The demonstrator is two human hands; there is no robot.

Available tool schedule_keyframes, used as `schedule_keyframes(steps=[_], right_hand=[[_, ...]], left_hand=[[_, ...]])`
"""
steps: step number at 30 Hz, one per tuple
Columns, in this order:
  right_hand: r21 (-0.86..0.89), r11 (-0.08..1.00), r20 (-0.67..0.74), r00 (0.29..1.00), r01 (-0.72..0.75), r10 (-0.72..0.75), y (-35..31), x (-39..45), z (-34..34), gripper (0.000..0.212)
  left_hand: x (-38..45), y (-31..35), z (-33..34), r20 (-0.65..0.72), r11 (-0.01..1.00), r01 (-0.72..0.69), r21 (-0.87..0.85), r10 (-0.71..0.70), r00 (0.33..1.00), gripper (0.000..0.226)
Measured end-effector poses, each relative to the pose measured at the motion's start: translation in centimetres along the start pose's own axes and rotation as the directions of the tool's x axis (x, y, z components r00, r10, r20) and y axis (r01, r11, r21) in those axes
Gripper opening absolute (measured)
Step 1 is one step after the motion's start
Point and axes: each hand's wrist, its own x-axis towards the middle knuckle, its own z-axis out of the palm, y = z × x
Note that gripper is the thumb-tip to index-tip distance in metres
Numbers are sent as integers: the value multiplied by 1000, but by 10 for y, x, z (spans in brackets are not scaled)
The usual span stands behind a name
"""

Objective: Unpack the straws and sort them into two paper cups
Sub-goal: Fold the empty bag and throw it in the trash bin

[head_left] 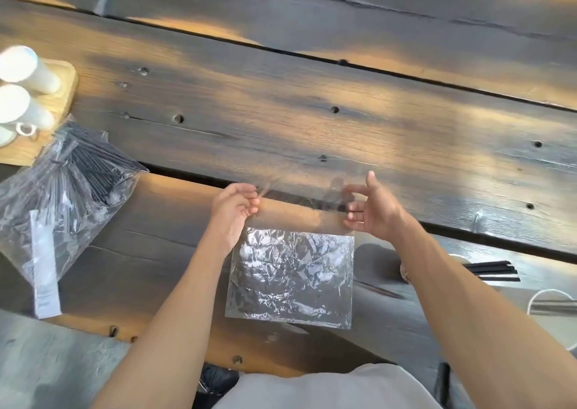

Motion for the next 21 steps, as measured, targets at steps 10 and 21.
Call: schedule_keyframes(steps=[10, 21], right_hand=[[-94, 975, 24, 980, 201, -200, 34, -54, 3, 56], [-172, 951, -64, 960, 258, -272, 100, -85, -13, 64]], left_hand=[[-53, -14, -40, 3, 978, -128, 166, 129, 992, 17], [-116, -69, -59, -161, 936, -48, 348, 111, 981, 61]])
